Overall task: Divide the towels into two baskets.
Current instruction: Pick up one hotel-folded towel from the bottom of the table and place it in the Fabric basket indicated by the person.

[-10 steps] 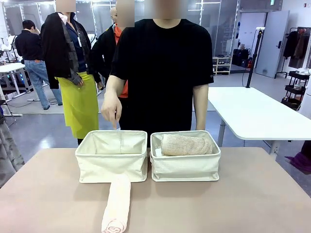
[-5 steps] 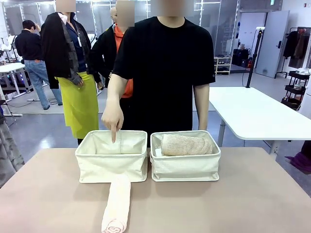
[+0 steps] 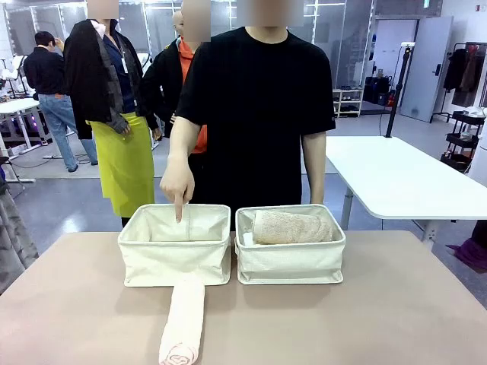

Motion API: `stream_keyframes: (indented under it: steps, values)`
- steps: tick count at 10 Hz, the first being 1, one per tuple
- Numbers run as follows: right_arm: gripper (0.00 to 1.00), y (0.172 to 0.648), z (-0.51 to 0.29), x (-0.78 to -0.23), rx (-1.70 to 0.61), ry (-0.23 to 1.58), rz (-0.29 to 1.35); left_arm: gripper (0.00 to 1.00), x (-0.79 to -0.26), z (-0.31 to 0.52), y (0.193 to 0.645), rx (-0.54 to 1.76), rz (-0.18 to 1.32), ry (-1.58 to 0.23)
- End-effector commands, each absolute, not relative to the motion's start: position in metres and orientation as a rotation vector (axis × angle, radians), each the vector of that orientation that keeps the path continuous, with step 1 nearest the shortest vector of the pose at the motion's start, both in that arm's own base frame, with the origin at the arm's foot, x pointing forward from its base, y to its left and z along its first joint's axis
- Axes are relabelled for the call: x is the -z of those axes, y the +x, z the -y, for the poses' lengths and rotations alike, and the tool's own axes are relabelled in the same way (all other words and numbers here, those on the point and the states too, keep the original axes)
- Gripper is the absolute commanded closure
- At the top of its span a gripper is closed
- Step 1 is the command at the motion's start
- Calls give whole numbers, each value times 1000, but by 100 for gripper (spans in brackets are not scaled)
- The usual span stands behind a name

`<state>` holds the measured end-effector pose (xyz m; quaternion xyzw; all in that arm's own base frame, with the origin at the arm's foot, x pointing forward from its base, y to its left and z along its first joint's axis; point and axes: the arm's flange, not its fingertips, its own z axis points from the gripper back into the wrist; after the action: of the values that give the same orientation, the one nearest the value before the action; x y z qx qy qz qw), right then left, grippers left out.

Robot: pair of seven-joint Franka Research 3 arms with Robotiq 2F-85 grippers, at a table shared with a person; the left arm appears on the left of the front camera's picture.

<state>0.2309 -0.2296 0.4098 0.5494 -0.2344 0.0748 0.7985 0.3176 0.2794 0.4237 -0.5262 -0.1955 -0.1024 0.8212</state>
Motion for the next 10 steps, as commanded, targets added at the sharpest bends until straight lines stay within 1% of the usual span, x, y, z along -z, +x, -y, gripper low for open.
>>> stream_keyframes:
  steps: [1,8,10]
  values:
    - [0,229,229,-412,-168,1182,515,0,-425,-278,311,233,410,-1116]
    - [0,229,229,-412,-168,1182,515,0,-425,-278,311,233,410,-1116]
    - [0,229,229,-412,-168,1182,515,0,-428,-273,321,245,398,-1111]
